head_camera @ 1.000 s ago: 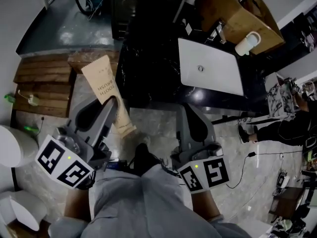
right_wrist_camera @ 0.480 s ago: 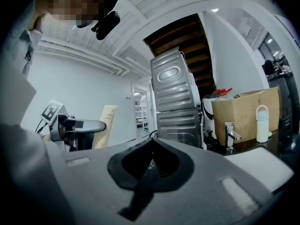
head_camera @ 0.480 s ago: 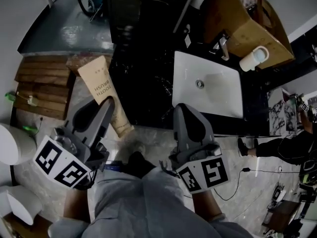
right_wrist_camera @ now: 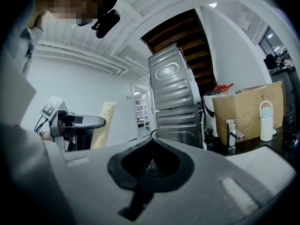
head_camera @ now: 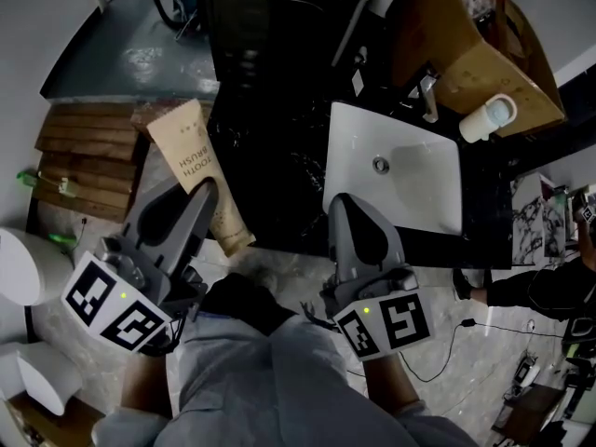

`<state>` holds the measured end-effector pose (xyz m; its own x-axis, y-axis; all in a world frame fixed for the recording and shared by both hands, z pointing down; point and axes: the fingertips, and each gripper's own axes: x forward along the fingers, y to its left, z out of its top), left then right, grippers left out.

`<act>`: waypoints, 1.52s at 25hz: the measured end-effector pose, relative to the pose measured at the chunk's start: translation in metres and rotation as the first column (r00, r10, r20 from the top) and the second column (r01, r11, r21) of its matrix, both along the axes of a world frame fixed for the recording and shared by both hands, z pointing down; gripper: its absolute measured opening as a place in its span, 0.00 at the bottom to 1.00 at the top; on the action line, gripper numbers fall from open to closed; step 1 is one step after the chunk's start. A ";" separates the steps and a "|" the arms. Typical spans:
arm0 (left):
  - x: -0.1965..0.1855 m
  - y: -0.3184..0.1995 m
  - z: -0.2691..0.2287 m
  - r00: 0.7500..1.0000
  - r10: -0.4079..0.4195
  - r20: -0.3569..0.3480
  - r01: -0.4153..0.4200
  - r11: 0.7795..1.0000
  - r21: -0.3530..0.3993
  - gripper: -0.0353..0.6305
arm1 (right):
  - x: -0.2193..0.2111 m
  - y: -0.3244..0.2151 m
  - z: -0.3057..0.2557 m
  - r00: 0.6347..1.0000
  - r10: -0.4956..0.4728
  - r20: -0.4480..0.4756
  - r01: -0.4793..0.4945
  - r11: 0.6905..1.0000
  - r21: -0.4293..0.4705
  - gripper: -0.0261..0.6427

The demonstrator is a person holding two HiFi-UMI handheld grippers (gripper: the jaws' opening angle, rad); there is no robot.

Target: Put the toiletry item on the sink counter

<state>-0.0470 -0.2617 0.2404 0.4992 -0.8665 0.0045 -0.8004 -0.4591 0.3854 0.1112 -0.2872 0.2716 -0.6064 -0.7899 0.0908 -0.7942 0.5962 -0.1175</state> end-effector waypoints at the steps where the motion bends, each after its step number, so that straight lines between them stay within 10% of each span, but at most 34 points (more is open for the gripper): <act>1: 0.000 -0.002 0.000 1.000 0.004 0.002 -0.004 1.000 -0.002 0.14 | 0.000 -0.001 0.000 1.000 0.002 0.003 -0.002 1.000 -0.002 0.03; 38: -0.014 -0.096 0.050 0.976 0.215 -0.020 -0.215 0.964 -0.155 0.14 | -0.010 -0.024 0.008 0.983 0.182 -0.030 -0.184 0.982 -0.050 0.03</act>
